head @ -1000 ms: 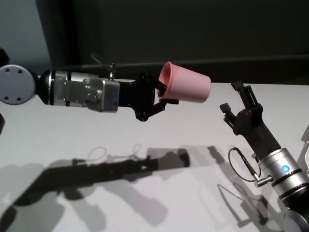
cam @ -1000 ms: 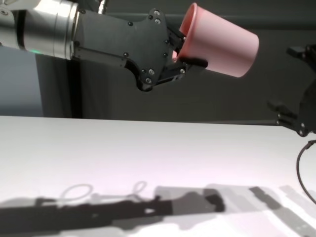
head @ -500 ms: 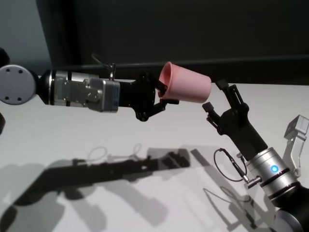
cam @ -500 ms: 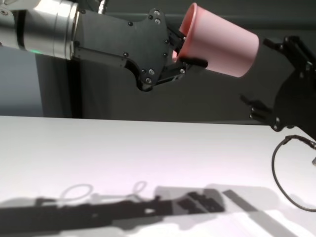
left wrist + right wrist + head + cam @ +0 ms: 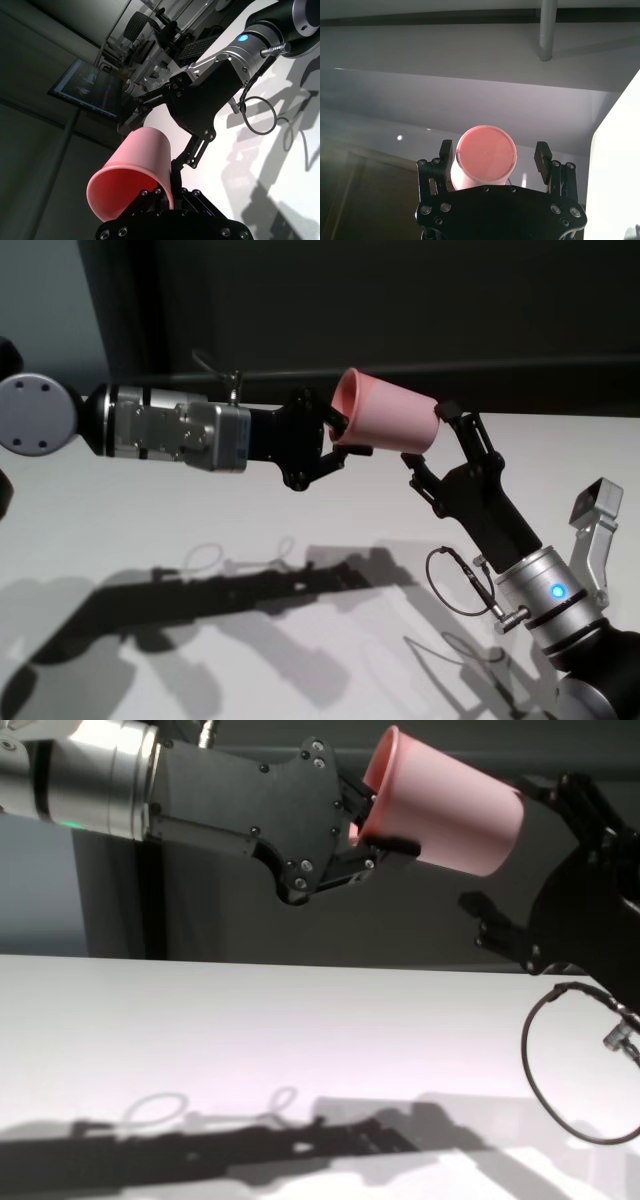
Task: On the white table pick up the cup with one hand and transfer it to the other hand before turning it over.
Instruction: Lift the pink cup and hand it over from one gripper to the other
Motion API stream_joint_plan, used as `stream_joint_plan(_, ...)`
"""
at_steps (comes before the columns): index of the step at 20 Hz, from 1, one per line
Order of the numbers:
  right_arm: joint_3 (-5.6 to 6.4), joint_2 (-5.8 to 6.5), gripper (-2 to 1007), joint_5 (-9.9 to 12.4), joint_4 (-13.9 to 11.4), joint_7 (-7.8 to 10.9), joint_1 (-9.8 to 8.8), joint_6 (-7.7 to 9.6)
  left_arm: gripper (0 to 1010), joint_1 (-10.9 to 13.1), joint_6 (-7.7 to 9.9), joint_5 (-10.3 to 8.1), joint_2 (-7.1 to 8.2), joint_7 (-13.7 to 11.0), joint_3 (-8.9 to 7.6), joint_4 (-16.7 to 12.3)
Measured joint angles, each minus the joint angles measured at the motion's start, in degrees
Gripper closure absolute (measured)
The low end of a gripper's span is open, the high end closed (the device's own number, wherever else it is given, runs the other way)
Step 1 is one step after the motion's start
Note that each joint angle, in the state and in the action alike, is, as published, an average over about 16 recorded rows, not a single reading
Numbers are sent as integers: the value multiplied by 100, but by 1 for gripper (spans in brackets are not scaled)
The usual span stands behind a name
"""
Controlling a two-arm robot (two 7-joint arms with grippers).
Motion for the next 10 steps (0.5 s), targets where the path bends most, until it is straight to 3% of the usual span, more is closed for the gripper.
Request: stream_joint_plan(10,-133,62,3,155,-7,85,-22,-22,962,0,0,0,0,0,0,0)
